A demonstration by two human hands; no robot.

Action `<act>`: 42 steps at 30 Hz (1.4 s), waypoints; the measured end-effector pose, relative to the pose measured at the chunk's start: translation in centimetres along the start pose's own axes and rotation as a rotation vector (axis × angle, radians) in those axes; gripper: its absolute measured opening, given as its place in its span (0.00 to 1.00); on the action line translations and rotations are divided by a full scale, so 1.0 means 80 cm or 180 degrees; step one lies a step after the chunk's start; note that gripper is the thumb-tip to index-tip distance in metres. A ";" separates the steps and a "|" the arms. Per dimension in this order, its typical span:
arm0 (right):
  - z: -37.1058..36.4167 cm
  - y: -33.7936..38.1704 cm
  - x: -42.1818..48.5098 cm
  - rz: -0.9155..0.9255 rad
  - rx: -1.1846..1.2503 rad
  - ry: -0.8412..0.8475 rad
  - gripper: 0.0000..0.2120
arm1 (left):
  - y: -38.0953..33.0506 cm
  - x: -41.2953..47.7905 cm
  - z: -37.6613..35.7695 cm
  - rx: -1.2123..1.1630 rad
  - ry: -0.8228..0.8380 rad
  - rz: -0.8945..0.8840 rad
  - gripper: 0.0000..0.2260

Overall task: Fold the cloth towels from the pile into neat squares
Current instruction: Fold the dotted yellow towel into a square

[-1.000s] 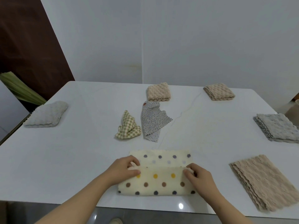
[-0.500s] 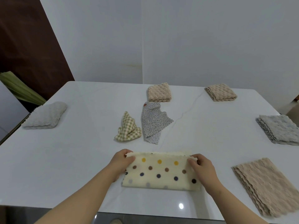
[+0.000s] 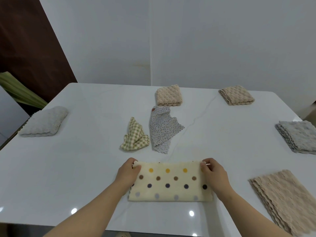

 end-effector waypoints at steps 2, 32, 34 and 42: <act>-0.003 -0.004 0.004 -0.0093 -0.0148 0.0023 0.07 | -0.001 0.001 -0.001 0.0164 -0.0072 -0.0049 0.04; -0.023 -0.013 -0.028 -0.0279 -0.0614 -0.0203 0.23 | -0.003 -0.025 -0.001 0.2123 -0.1019 -0.1269 0.19; -0.026 -0.014 -0.034 -0.0409 -0.0902 -0.0284 0.27 | -0.016 -0.039 -0.011 0.2503 -0.1035 -0.1643 0.20; -0.028 -0.025 -0.044 -0.0840 -0.1360 0.0015 0.18 | -0.012 -0.053 -0.057 0.2831 0.0059 -0.1247 0.28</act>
Point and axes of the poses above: each hand's wrist, its own x-axis towards the middle knuckle, its own z-axis out of the back of the hand, y = z × x, the point moved 3 cm from there along x, towards the middle knuckle, and after that the axes turned 10 degrees about x, right-handed, at the moved point
